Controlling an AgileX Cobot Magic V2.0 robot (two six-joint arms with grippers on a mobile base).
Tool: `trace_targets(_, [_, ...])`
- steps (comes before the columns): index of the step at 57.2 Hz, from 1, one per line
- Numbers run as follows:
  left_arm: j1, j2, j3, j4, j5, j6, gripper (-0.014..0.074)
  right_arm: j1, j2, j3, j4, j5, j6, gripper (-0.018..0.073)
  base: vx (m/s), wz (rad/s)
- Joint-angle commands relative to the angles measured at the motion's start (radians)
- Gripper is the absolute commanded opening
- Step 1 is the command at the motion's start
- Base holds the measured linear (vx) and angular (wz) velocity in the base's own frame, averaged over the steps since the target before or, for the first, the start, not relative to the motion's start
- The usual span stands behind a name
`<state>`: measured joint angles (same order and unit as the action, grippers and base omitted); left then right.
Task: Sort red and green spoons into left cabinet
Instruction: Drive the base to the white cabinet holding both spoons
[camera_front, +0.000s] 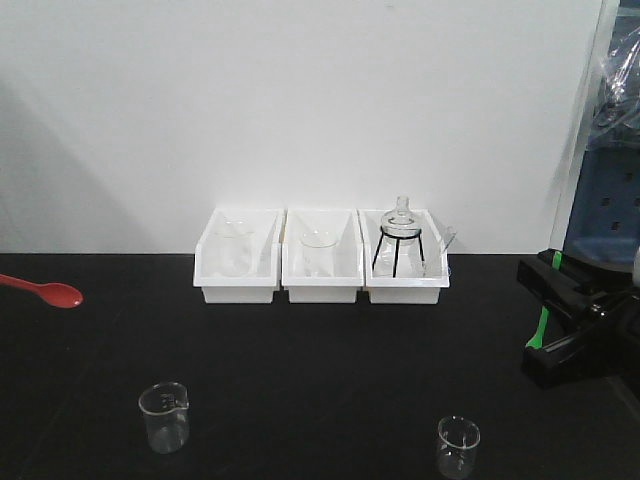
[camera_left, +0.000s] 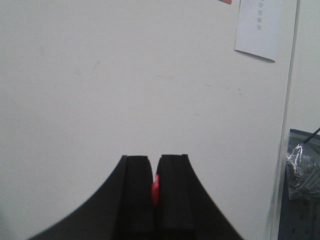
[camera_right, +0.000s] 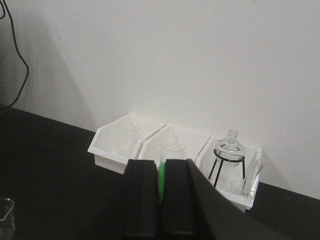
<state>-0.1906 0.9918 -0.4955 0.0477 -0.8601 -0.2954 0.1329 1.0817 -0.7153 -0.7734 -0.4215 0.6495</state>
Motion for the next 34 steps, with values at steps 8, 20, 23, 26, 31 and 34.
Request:
trace_targets(8, [-0.009, -0.014, -0.026, -0.007, -0.068, 0.002, 0.0, -0.002, -0.017, -0.027, 0.016, -0.057, -0.002, -0.0001, -0.2, 0.11])
trace_targets(20, [-0.009, -0.014, -0.026, -0.007, -0.068, 0.002, 0.0, -0.002, -0.017, -0.027, 0.016, -0.057, -0.002, -0.0001, -0.23, 0.15])
trace_targets(23, [-0.009, -0.014, -0.026, -0.007, -0.068, 0.002, 0.0, -0.002, -0.017, -0.027, 0.016, -0.057, -0.002, -0.0001, -0.24, 0.15])
trace_targets(26, [-0.009, -0.014, -0.026, -0.007, -0.068, 0.002, 0.0, -0.002, -0.017, -0.027, 0.016, -0.057, -0.002, -0.0001, -0.24, 0.15])
trace_targets(31, [-0.009, -0.014, -0.026, -0.007, -0.068, 0.002, 0.0, -0.002, -0.017, -0.027, 0.016, -0.057, -0.002, -0.0001, -0.24, 0.14])
trace_targets(34, [-0.009, -0.014, -0.026, -0.007, -0.068, 0.002, 0.0, -0.002, -0.017, -0.027, 0.016, -0.057, -0.002, -0.0001, -0.24, 0.14])
